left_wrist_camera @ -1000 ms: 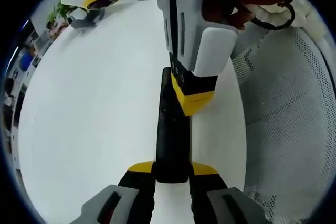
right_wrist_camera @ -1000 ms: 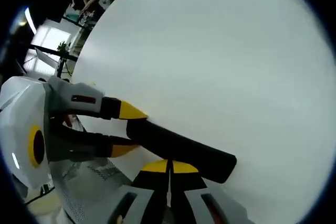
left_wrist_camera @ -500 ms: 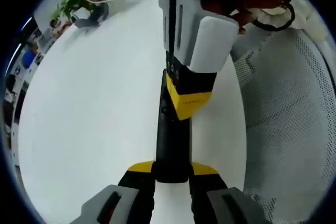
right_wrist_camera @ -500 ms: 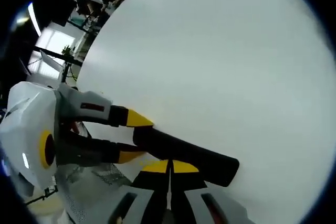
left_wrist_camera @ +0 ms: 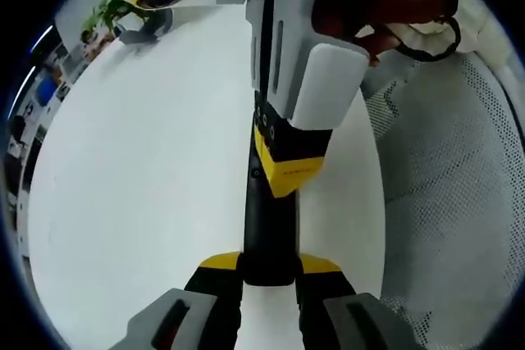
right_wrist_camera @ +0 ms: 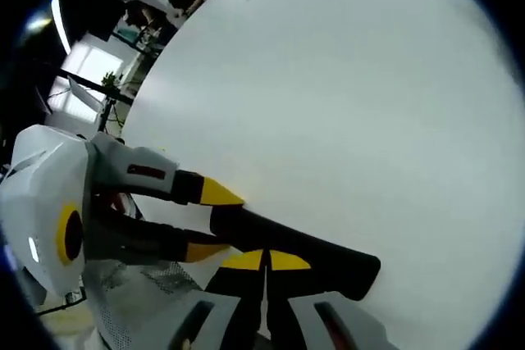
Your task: Press the specified remote control buttons in sequence, fully releasing each button before pressing the next.
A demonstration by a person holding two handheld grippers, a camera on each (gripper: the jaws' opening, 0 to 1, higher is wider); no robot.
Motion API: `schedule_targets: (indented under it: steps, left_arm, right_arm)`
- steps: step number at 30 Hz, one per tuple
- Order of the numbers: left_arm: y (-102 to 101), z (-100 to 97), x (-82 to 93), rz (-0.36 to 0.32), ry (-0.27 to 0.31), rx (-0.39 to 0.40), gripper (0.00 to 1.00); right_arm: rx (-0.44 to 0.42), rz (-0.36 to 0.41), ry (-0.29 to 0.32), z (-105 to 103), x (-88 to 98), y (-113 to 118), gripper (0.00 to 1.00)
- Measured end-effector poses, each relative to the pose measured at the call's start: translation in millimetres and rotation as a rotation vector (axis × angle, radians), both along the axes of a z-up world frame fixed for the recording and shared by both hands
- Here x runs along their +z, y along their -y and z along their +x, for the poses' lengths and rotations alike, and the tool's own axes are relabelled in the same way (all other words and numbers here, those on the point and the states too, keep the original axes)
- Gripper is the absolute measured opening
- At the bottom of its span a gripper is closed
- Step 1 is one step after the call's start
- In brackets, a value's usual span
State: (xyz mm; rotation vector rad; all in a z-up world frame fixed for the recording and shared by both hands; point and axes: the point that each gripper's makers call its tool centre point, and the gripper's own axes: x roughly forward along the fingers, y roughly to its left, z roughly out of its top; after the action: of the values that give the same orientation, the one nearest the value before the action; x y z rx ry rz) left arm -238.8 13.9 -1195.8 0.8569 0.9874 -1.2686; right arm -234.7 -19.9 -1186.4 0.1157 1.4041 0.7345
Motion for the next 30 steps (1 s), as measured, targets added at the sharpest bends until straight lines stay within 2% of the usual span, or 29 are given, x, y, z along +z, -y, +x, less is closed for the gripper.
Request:
schedule_targets:
  steps: [4,10,15,17,18,19,21,30]
  left_arm:
    - [0.4,0.2,-0.1,0.01,-0.001,-0.011,0.24]
    - [0.5,0.3,-0.1,0.006,-0.003,-0.023,0.24]
    - [0.9,0.6,-0.3,0.019,-0.005,-0.033,0.24]
    - [1.1,0.7,-0.4,0.027,-0.004,-0.043,0.24]
    - [1.1,0.8,-0.5,0.03,-0.006,-0.042,0.24]
    - [1.2,0.9,-0.6,0.032,-0.006,-0.043,0.24]
    - [0.8,0.7,-0.5,0.035,-0.007,-0.042,0.24]
    - [0.7,0.7,0.2,0.012,-0.007,-0.027,0.24]
  right_arm:
    - [0.0,-0.002,0.0,0.9,0.0,0.4,0.0]
    - [-0.041,0.049,-0.032,2.7,-0.6,1.9,0.0]
    - [-0.049,0.049,-0.018,3.3,0.6,-0.3,0.0]
    - [-0.064,0.038,0.037,10.3,-0.4,-2.1,0.0]
    - [-0.023,0.011,-0.004,1.7,0.7,2.0,0.0]
    - [-0.032,0.019,0.024,6.3,0.2,-1.6,0.0]
    - [-0.024,0.013,0.028,5.5,0.6,-1.8,0.0]
    - [-0.066,0.052,0.009,6.6,1.4,-2.1,0.0]
